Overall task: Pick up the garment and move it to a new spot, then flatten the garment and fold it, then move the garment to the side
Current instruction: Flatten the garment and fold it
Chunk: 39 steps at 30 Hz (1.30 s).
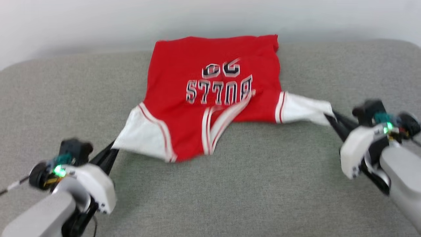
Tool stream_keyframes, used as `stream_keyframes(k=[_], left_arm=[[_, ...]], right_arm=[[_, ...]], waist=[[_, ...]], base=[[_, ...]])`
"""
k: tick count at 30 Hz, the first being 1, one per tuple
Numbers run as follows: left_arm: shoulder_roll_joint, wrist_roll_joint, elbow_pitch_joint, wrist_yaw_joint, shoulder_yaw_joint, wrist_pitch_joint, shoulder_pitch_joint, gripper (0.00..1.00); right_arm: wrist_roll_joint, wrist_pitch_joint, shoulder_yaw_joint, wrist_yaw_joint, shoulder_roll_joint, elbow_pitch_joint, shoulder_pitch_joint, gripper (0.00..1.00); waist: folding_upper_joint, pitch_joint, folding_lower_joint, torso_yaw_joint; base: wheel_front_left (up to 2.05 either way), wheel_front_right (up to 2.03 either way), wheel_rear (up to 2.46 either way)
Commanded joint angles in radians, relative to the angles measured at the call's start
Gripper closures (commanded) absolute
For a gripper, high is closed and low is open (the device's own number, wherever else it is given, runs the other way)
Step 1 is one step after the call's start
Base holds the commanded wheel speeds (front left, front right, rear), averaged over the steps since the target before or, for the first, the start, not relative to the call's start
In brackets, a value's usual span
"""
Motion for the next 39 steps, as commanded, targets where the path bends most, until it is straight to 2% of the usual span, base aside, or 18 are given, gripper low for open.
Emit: stream_keyframes(k=[1,6,14,22,29,30,31,32,33,37,38,39], left_arm=[[0.018,-0.002,-0.018,0.02,0.014,-0.007,0.036,1.0],[0.064,-0.032,-0.129,0.095,0.069,-0.006,0.233,1.0],[0.12,-0.053,-0.246,0.177,0.126,-0.006,0.478,1.0],[0.138,-0.081,-0.308,0.229,0.148,-0.005,0.63,1.0],[0.122,-0.056,-0.335,0.249,0.161,-0.005,0.661,1.0],[0.12,-0.053,-0.339,0.248,0.163,-0.005,0.658,1.0],[0.117,-0.048,-0.345,0.247,0.168,-0.005,0.652,1.0],[0.116,-0.045,-0.349,0.247,0.173,-0.005,0.646,1.0],[0.115,-0.037,-0.354,0.248,0.176,-0.005,0.641,1.0],[0.112,-0.012,-0.379,0.255,0.188,-0.005,0.618,1.0],[0.112,-0.012,-0.379,0.255,0.188,-0.005,0.618,1.0],[0.11,0.002,-0.395,0.258,0.195,-0.005,0.605,1.0]], right_arm=[[0.011,-0.005,0.005,-0.001,-0.017,-0.015,0.041,1.0],[0.055,0.012,0.021,-0.001,-0.092,-0.094,0.188,1.0],[0.103,0.059,-0.012,-0.001,-0.193,-0.214,0.399,1.0],[0.131,0.143,-0.068,-0.001,-0.293,-0.349,0.604,1.0],[0.108,0.219,-0.15,-0.001,-0.295,-0.426,0.706,1.0],[0.105,0.223,-0.171,-0.001,-0.288,-0.434,0.708,0.79],[0.101,0.229,-0.194,-0.001,-0.281,-0.441,0.706,0.68],[0.096,0.236,-0.22,-0.001,-0.274,-0.449,0.701,0.53],[0.092,0.241,-0.248,-0.001,-0.271,-0.457,0.692,0.0],[0.062,0.258,-0.375,-0.001,-0.271,-0.495,0.642,0.0],[0.062,0.258,-0.375,-0.001,-0.271,-0.495,0.642,0.0],[0.047,0.267,-0.447,-0.001,-0.278,-0.523,0.612,0.0]], waist=[[0.0,-0.024,0.0002,-0.007],[0.0,-0.075,0.0002,-0.015],[0.0,-0.133,0.0002,-0.018],[0.0,-0.158,0.0002,-0.009],[0.0,-0.156,0.0002,0.002],[0.0,-0.155,0.0002,0.004],[0.0,-0.153,0.0002,0.005],[0.0,-0.151,0.0002,0.006],[0.0,-0.147,0.0002,0.007],[0.0,-0.122,0.0002,0.015],[0.0,-0.122,0.0002,0.015],[0.0,-0.103,0.0002,0.023]], base=[[0.0,0.0,0.0],[0.0,0.0,0.0],[0.0,0.0,0.0],[0.0,0.0,0.0],[0.0,0.0,0.0],[0.0,0.0,0.0],[0.0,0.0,0.0],[0.0,0.0,0.0],[0.0,0.0,0.0],[0.0,0.0,0.0],[0.0,0.0,0.0],[0.0,0.0,0.0]])
